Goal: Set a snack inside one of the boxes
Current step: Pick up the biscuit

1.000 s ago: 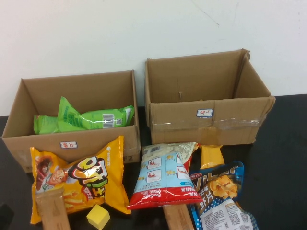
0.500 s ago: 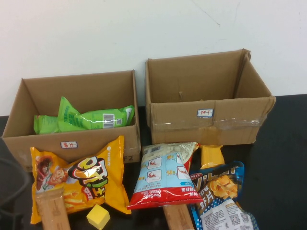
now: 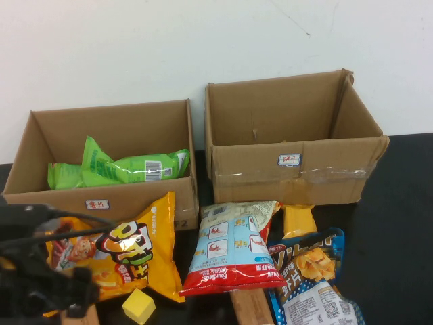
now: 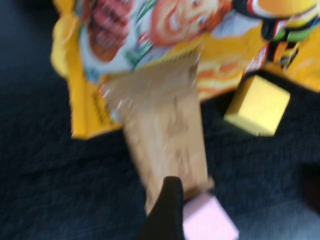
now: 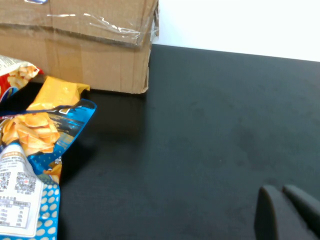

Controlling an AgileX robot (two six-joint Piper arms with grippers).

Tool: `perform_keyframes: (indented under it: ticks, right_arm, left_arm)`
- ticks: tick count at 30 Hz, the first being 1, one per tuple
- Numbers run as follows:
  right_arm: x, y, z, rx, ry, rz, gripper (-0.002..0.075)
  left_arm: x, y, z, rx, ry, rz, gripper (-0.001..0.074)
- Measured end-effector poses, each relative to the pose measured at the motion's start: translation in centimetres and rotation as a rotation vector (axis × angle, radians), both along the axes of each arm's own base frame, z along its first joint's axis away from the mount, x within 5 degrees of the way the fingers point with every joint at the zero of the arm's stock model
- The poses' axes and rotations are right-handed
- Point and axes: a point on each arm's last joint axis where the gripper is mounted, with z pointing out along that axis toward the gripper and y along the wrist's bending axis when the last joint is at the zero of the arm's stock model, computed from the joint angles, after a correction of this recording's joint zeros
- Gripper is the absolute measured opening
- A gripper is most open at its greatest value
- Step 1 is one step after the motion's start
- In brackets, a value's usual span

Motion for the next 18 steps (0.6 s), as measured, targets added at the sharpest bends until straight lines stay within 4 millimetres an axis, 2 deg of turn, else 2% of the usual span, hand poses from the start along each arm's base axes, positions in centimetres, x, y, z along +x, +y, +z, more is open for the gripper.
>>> perform_keyframes:
  ticks: [4,9,12,18]
  right_arm:
    - [0.0,0.0,0.0,0.0,0.0,0.0,-0.0001]
    - [0.0,0.0,0.0,0.0,0.0,0.0,-0.0001]
    - [0.0,0.0,0.0,0.0,0.0,0.0,-0.0001]
    - [0.0,0.0,0.0,0.0,0.0,0.0,-0.0001]
  left_arm:
    - [1.9,-0.8,-2.1,0.026,-0.002,0.039,0.0692]
    - [2.9,-0.5,-4.1,0.06,0.039,0.093,0.0661]
    - [2.6,-0.4,-5.1,0.044,-0.007,0.125,0.0631]
    - [0.1,0.0,-7.6,0.013,-0.066,0.162,0.0603]
